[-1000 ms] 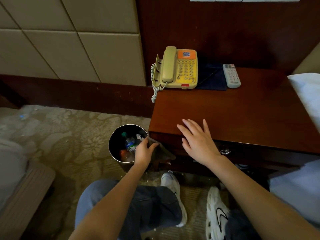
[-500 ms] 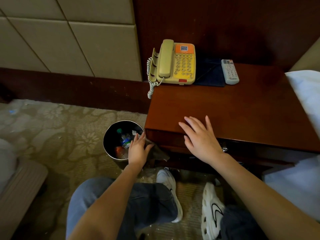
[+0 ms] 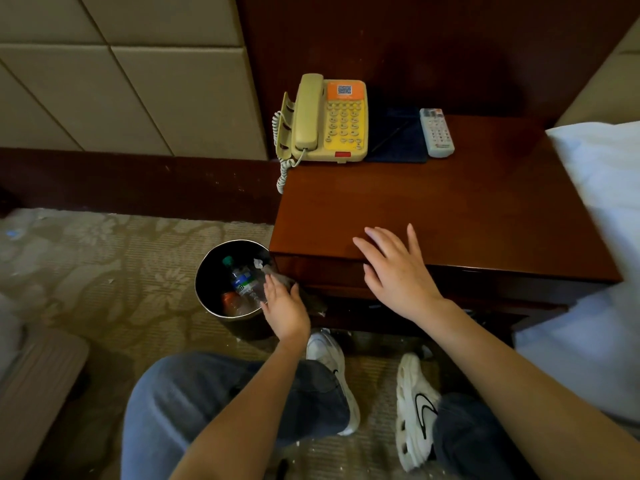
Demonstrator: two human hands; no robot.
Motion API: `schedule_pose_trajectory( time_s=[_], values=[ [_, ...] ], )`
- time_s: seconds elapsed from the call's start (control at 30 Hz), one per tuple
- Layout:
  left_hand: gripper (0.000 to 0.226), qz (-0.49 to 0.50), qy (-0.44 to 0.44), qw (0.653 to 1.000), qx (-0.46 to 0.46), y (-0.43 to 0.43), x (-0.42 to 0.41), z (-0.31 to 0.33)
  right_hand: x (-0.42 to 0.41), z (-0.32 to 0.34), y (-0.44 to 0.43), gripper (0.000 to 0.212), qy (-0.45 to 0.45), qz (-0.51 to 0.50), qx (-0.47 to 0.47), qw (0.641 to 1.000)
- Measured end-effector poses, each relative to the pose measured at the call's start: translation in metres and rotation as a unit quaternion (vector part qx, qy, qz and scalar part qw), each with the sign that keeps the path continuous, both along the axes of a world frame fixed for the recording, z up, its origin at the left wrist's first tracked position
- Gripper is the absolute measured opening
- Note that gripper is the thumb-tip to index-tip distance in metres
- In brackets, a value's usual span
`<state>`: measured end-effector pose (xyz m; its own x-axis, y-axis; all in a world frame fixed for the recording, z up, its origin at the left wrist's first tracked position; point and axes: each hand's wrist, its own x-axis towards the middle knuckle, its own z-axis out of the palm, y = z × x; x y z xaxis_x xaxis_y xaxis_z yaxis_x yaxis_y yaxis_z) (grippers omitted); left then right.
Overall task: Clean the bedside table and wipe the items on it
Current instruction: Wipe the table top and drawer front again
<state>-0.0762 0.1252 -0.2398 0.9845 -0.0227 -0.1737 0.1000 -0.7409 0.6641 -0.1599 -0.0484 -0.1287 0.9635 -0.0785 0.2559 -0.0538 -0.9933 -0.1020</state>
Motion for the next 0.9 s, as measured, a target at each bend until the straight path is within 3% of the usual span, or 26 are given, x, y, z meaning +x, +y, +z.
schedule_pose_trajectory(
  time_s=[0.13, 0.3, 0.63, 0.9],
  values=[
    [0.051, 0.006, -0.010, 1.000, 0.029, 0.000, 0.001, 0.001, -0.008, -0.001, -0.012, 0.045, -0.007, -0.033, 0.019, 0.999],
    [0.037, 0.002, -0.096, 0.995, 0.003, -0.010, -0.022, -0.009, -0.021, 0.000, -0.023, 0.044, -0.020, -0.031, 0.020, 0.999],
    [0.046, -0.224, -0.155, 0.954, 0.127, -0.060, -0.082, -0.015, -0.067, 0.007, -0.078, 0.043, -0.030, -0.085, 0.011, 0.996],
    [0.051, -0.312, -0.160, 0.923, 0.158, -0.108, -0.117, -0.002, -0.105, 0.004, -0.115, 0.042, -0.011, -0.138, 0.011, 0.990]
  ],
)
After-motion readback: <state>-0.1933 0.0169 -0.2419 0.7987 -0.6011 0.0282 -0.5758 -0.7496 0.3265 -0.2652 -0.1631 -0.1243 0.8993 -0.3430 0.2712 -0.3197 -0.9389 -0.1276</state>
